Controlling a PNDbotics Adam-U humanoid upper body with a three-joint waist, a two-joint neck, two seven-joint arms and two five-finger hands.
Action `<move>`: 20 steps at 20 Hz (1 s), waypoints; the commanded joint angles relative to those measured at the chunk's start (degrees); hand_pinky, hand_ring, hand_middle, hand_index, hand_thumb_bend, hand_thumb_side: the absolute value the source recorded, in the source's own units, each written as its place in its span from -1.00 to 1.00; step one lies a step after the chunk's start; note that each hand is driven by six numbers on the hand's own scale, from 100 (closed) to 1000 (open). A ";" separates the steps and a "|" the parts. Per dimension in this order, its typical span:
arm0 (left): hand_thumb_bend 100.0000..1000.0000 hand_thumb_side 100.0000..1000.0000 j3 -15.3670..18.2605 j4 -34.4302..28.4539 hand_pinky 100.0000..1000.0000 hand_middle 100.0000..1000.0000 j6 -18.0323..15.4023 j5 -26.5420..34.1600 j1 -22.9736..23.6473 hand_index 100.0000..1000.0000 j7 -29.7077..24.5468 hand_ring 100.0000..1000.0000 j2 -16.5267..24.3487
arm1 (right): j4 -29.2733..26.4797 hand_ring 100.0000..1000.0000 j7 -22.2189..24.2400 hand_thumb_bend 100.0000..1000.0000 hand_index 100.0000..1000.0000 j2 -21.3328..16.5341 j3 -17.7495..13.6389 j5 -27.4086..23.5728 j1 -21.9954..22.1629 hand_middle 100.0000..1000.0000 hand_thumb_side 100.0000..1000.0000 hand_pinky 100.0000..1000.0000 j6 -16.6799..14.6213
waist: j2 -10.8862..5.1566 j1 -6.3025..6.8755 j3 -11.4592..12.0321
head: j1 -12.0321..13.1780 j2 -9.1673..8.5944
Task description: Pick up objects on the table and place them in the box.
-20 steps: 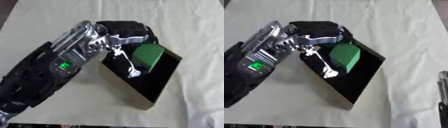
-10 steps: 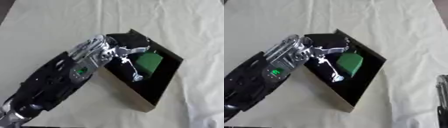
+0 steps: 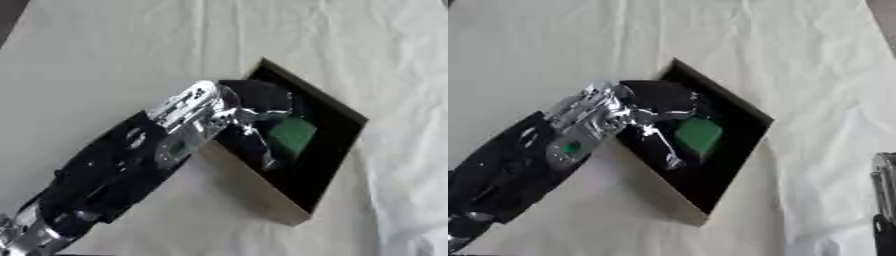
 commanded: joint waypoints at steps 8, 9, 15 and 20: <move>0.24 0.24 2.96 -4.29 0.43 0.63 0.67 -2.08 -0.98 0.88 3.71 0.69 0.50 | -0.85 0.25 0.00 -1.00 0.41 -1.13 -0.06 -0.04 -0.19 0.05 0.52 0.16 0.09 | -1.76 -0.02 -0.14 | 0.04 -0.39; 0.22 0.24 3.36 -5.38 0.42 0.62 1.25 -1.37 -0.98 0.87 4.25 0.69 0.69 | -0.85 0.25 -0.02 -1.00 0.41 -1.18 -0.09 -0.03 -0.15 0.05 0.52 0.16 0.08 | -1.86 -0.02 -0.12 | 0.02 -0.40; -0.35 0.20 7.74 -16.13 0.24 0.48 6.38 7.93 -0.42 0.77 6.62 0.55 2.91 | -0.85 0.26 -0.39 -1.00 0.42 -1.88 -0.55 0.18 -0.17 0.05 0.49 0.17 -0.43 | -2.53 0.00 0.14 | -0.33 -0.02; -1.00 0.09 13.18 -26.83 0.05 0.35 12.79 21.13 2.17 0.65 9.29 0.42 6.02 | -0.85 0.26 -0.77 -1.00 0.42 -2.26 -1.01 0.41 -0.37 0.06 0.47 0.18 -1.07 | -2.83 -0.13 0.43 | -1.19 -0.06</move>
